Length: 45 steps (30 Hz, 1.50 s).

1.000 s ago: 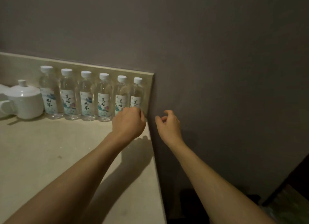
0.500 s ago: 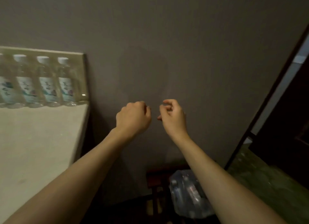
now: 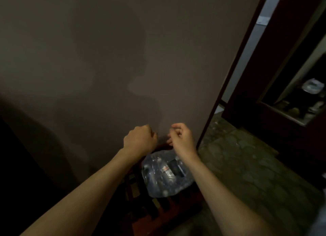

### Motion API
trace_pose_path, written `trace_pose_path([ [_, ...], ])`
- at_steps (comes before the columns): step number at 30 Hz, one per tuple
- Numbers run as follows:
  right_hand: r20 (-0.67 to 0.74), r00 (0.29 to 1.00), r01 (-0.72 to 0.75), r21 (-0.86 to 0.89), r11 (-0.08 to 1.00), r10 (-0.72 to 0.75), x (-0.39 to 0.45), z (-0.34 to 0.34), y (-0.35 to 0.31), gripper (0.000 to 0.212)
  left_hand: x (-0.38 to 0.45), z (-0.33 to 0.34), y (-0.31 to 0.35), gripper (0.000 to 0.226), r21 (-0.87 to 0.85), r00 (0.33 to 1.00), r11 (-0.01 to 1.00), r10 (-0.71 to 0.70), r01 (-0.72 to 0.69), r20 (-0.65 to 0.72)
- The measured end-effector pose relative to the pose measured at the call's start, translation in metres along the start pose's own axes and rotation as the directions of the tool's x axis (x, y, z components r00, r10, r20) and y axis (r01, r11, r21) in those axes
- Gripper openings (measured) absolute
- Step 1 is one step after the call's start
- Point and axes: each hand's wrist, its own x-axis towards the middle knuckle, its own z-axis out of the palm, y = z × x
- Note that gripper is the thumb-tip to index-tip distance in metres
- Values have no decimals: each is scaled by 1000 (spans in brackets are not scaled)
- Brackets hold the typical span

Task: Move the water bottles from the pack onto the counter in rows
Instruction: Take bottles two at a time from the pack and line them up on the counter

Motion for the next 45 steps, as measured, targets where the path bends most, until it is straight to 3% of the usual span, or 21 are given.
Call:
trace_pose_path([
  [5,-50,988,-151,-81,985,147,35,-22,61,18,37,74,10,37,-52,981,998,-16,27,192],
  [8,-16,969,-246,-196,949,248,60,-29,94,9,60,114,3,33,-121,953,989,-50,90,299],
  [11,9,941,-320,-294,901,337,79,-34,125,17,78,149,-7,36,-169,922,973,-82,156,379],
  [17,137,835,-440,-414,797,533,98,-30,184,28,95,212,-11,33,-193,843,954,-94,228,530],
  [23,254,693,-475,-543,692,675,95,-22,234,17,85,266,-4,29,-248,736,899,-113,362,667],
  [30,334,587,-452,-620,641,737,111,-7,303,25,98,316,-2,27,-332,648,724,-206,605,733],
  [35,396,510,-454,-629,630,763,131,7,347,27,115,357,3,30,-242,592,700,-311,672,744],
  [38,447,486,-380,-666,642,751,139,18,368,31,118,384,-5,38,-169,539,633,-453,755,710],
  [42,468,424,-313,-727,611,775,143,36,395,35,115,411,-19,45,-12,418,527,-659,850,625],
  [45,461,375,-347,-735,583,805,142,46,410,28,118,431,-29,59,34,316,414,-742,909,591],
])
